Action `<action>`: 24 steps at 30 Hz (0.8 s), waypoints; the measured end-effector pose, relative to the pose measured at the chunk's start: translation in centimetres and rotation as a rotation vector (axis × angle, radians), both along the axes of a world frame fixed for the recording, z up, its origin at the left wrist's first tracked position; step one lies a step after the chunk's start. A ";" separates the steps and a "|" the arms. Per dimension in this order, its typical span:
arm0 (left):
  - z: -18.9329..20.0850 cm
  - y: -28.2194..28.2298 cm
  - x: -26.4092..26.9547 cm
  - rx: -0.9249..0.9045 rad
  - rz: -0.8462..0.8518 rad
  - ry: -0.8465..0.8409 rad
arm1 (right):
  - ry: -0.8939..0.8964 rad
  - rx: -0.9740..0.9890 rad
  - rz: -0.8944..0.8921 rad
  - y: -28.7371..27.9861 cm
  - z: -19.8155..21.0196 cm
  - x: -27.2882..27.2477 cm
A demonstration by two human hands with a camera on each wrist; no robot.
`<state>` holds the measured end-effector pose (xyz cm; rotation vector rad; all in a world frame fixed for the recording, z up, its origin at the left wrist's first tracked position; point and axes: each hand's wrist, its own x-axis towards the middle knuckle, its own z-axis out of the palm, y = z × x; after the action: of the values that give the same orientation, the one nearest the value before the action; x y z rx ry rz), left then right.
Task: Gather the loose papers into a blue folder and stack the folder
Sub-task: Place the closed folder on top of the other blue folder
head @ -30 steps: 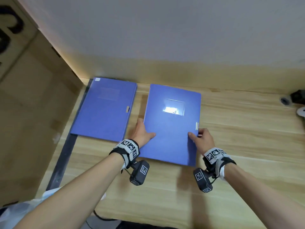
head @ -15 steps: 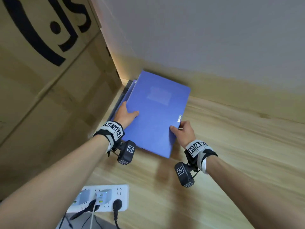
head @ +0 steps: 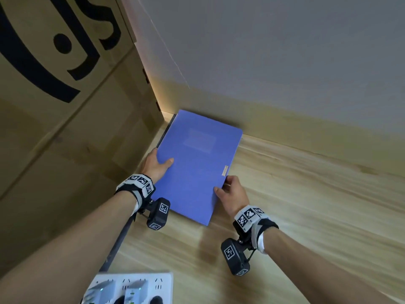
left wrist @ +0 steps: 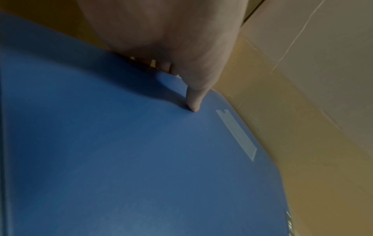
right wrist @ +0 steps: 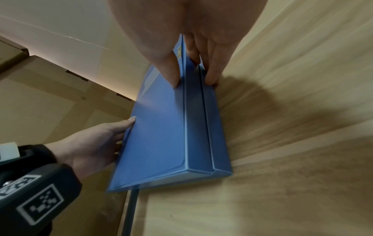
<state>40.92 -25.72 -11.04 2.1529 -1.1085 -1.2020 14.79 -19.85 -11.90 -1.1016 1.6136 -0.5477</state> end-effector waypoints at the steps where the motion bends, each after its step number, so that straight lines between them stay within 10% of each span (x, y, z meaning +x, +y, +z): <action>1: 0.2 0.0 -0.3 0.003 0.010 -0.016 | 0.007 -0.001 -0.008 -0.1 0.0 -0.1; 24: 1.0 -0.5 -1.3 0.025 -0.046 -0.117 | -0.010 0.011 -0.036 -1.2 1.5 -1.2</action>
<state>39.67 -26.19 -10.05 2.2532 -1.2038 -1.1280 13.59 -21.06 -10.40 -1.0613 1.6288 -0.5668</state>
